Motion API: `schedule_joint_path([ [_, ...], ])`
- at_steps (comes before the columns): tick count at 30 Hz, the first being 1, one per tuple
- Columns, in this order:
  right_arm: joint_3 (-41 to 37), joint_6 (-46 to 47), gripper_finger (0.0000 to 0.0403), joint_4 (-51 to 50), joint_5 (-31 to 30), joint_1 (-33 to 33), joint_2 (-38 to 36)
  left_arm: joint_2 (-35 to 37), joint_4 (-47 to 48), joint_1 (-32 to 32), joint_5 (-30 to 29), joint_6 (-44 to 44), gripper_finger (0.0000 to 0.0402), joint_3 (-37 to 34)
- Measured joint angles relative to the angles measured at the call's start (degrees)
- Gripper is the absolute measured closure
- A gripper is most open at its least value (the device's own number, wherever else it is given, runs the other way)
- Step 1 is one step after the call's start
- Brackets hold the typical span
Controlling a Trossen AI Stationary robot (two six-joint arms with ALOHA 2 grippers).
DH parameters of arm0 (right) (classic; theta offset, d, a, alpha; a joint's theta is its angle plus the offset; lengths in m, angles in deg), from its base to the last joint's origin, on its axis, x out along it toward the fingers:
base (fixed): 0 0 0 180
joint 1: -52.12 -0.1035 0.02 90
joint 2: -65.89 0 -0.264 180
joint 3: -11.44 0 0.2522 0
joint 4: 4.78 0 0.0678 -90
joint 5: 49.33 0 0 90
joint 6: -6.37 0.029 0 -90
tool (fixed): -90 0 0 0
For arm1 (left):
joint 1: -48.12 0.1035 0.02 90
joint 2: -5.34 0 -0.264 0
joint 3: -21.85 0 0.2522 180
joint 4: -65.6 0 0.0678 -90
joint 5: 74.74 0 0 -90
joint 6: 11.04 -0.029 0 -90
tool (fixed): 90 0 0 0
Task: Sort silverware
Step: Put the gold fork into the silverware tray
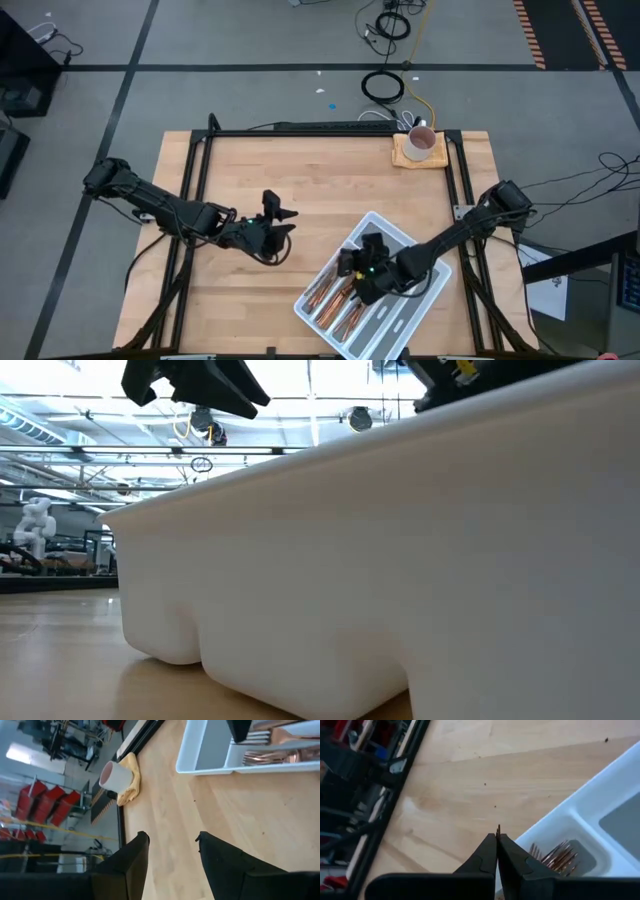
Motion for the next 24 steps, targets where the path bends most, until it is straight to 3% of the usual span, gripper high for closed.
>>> schedule_joint_path([
  [7, -0.4, -4.7, 0.0403, -0.1, 4.8, 1.1, 0.0, 0.0, 0.8, 0.0, 0.0, 8.0, 0.0222, 0.0],
  [15, -0.4, -11.2, 0.0403, -0.1, 13.2, 3.0, 0.0, 0.0, 0.8, 0.0, 0.0, 9.4, 0.0222, 0.0],
  [24, -0.4, -13.3, 0.0402, -1.8, 13.7, 3.9, 0.0, 0.0, 0.8, 0.1, 0.0, 12.6, 0.0222, 0.0],
])
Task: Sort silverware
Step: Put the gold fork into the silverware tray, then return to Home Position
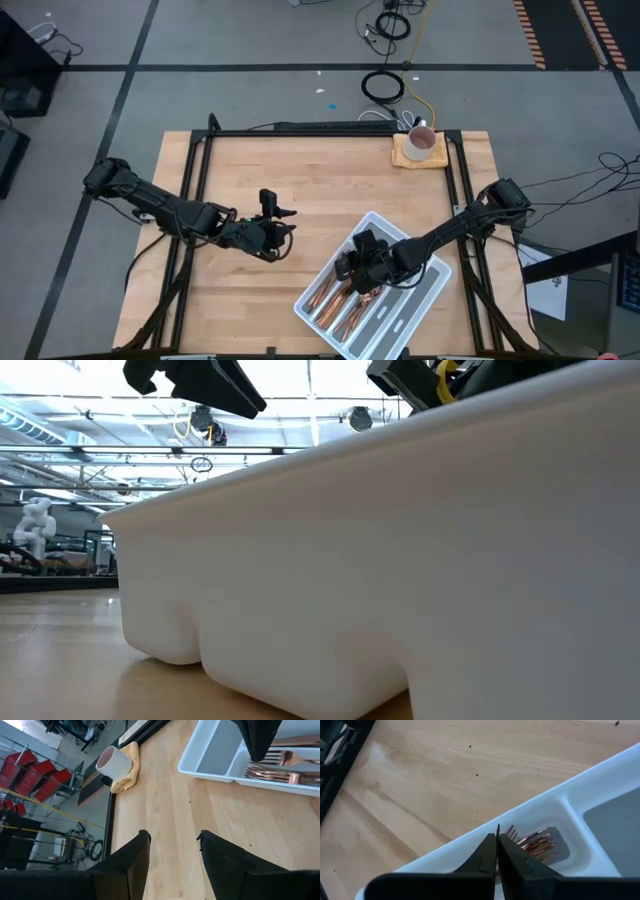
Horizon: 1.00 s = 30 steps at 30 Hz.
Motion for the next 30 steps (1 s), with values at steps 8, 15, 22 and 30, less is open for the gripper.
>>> schedule_joint_path([
  [8, 0.0, -5.4, 0.0335, 0.5, 1.3, 0.1, 0.0, 0.0, -1.8, 0.0, 0.4, 0.0, 0.0222, 0.0],
  [15, 0.0, -9.3, 0.0255, 1.9, 1.5, 0.1, -0.6, 0.1, -9.6, -0.2, -0.7, 8.7, 0.0222, 0.0],
  [22, 6.4, -37.6, 0.0239, 5.8, -3.4, -0.7, -9.9, 8.7, -20.6, -3.1, -4.4, 4.1, 0.0222, 2.3],
  [30, 15.7, -81.0, 0.0238, 1.8, -3.7, -0.5, -27.8, 25.0, -22.9, -4.2, -6.0, 7.2, 0.0222, 4.9],
])
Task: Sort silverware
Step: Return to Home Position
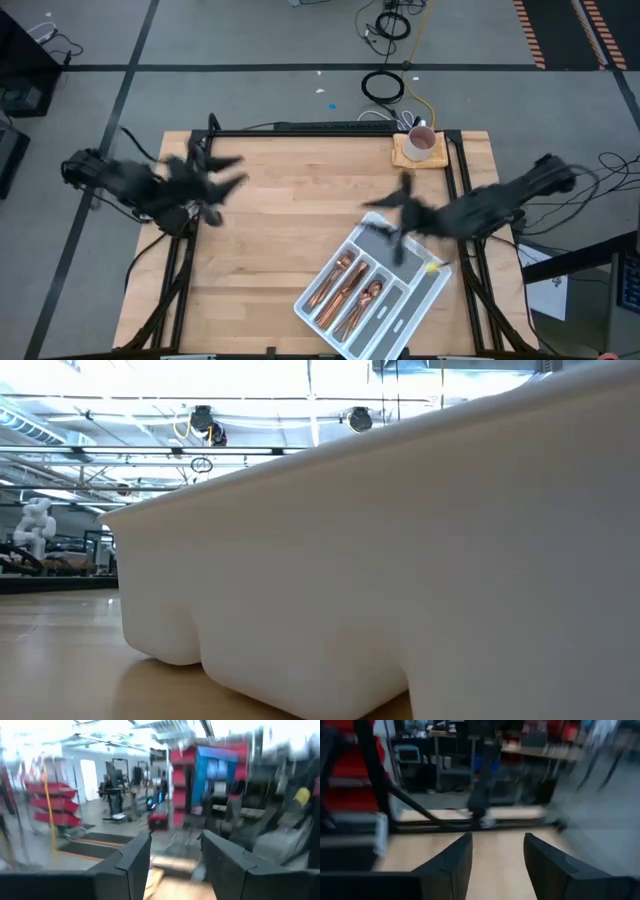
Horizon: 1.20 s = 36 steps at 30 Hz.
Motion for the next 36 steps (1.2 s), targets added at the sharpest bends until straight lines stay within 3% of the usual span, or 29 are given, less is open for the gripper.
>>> schedule_joint_path([
  [2, 1.7, -6.4, 0.0239, -4.9, -2.7, -0.2, -5.0, 4.5, 0.5, 0.0, 0.1, 5.3, 0.0222, 0.0],
  [5, 2.6, -5.7, 0.0246, -6.4, -6.2, -1.7, -12.7, 12.0, 6.6, 0.0, 4.5, 5.6, 0.0222, 0.0],
  [8, 2.6, -7.2, 0.0252, -10.8, -2.1, -2.5, -20.5, 19.4, 15.4, 0.0, 7.4, 6.5, 0.0222, 0.0],
  [10, 2.4, -7.2, 0.0253, -19.8, 1.7, -2.5, -25.0, 23.9, 20.8, 0.0, 7.8, 9.8, 0.0222, -0.4],
  [13, -0.6, 0.6, 0.0253, -29.8, 4.4, -2.4, -31.6, 30.9, 25.8, 0.1, 8.6, 13.4, 0.0222, -2.8],
  [15, -5.1, 3.5, 0.0251, -29.0, 3.9, -2.2, -37.0, 35.5, 26.1, 0.0, 9.9, 14.8, 0.0222, -5.8],
  [18, -14.8, 4.0, 0.0251, -20.3, 5.7, -2.2, -47.7, 42.5, 24.9, 0.0, 10.6, 15.1, 0.0222, -11.1],
  [21, -27.4, -2.4, 0.025, -2.8, 11.4, -2.2, -59.5, 49.4, 21.0, 0.0, 10.7, 15.2, 0.0222, -17.5],
  [23, -36.3, -6.7, 0.025, 7.1, 16.6, -2.2, -66.6, 49.6, 16.8, -0.1, 10.2, 14.9, 0.0222, -21.2],
  [25, -44.3, -8.7, 0.025, 17.0, 18.2, -2.2, -72.9, 49.5, 18.3, -0.1, 10.9, 15.2, 0.0222, -22.4],
  [28, -51.5, -9.5, 0.025, 24.2, 16.1, -2.2, -72.6, 49.7, 13.6, -0.6, 12.4, 17.3, 0.0222, -25.7],
  [32, -58.4, -5.9, 0.025, 31.8, 18.9, -2.1, -69.1, 49.6, 12.0, -0.8, 15.1, 21.2, 0.0222, -30.4],
  [36, -67.1, -4.2, 0.025, 45.8, 22.8, -2.1, -68.9, 49.7, 7.5, -0.8, 16.4, 23.7, 0.0222, -37.0],
])
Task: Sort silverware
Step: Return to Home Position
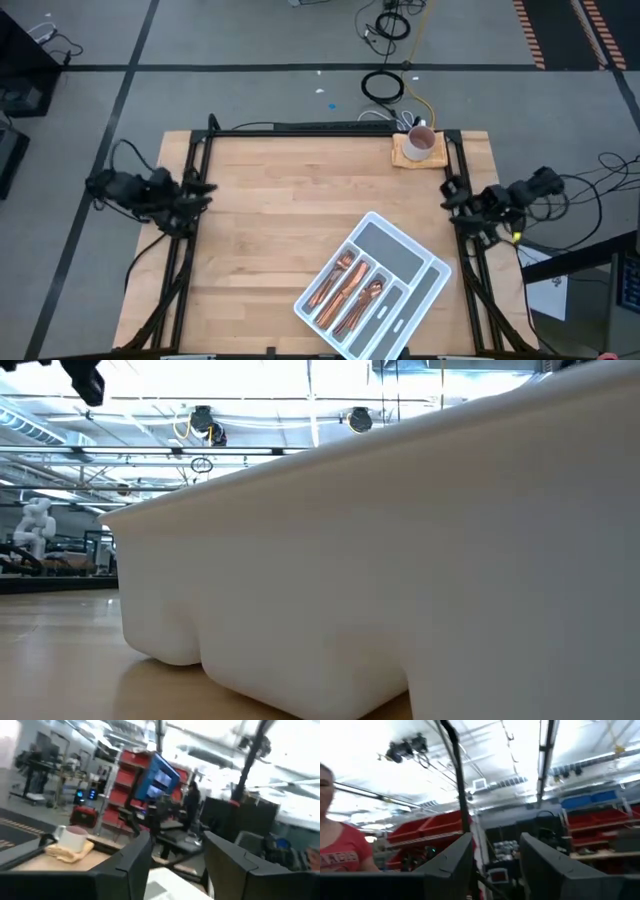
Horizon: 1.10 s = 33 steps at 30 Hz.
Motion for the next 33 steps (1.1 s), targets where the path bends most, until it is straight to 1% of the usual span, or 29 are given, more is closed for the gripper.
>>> schedule_joint_path([
  [1, -2.2, 0.1, 0.025, 2.7, 0.3, 0.0, 0.1, 0.0, -1.8, 0.0, 0.9, 0.3, 0.0222, -1.6],
  [4, -8.3, 0.5, 0.025, 8.7, 0.1, 0.0, 0.1, 0.0, -9.4, 0.1, 0.4, 1.6, 0.0222, -7.7],
  [5, -9.9, 1.1, 0.025, 10.5, -0.1, 0.0, 0.1, 0.0, -10.3, 0.0, 0.9, 1.8, 0.0222, -9.8],
  [9, -10.0, 2.9, 0.025, 6.3, 0.5, -0.1, 0.3, 0.0, -16.8, 0.0, 0.8, 3.8, 0.0222, -16.4],
  [12, -10.0, 3.1, 0.025, 1.6, 0.6, -0.2, 0.2, 0.0, -17.6, 0.0, 0.4, 5.9, 0.0222, -20.7],
  [14, -10.1, 4.2, 0.025, -2.3, -0.3, -0.2, 0.5, 0.0, -17.1, 0.0, -1.2, 8.4, 0.0222, -22.9],
  [16, -10.1, 5.0, 0.025, -3.0, -1.5, -0.2, 0.6, -0.1, -13.7, 0.0, -3.0, 10.7, 0.0222, -22.9],
  [18, -10.1, 4.9, 0.025, -3.0, -1.4, -0.2, 0.6, 0.0, -12.1, 0.0, -3.7, 10.9, 0.0222, -22.9],
  [20, -10.1, 4.4, 0.025, -3.3, -1.2, -0.2, 0.6, 0.0, -12.6, 0.0, -4.1, 10.3, 0.0222, -22.9],
  [24, -10.1, 4.4, 0.025, -4.8, -1.5, -0.2, 0.6, 0.0, -13.4, 0.0, -7.0, 10.8, 0.0222, -22.9],
  [33, -10.1, 4.7, 0.025, -7.4, -1.4, -0.2, 0.6, -0.1, -11.6, 0.0, -7.0, 10.5, 0.0222, -22.9],
])
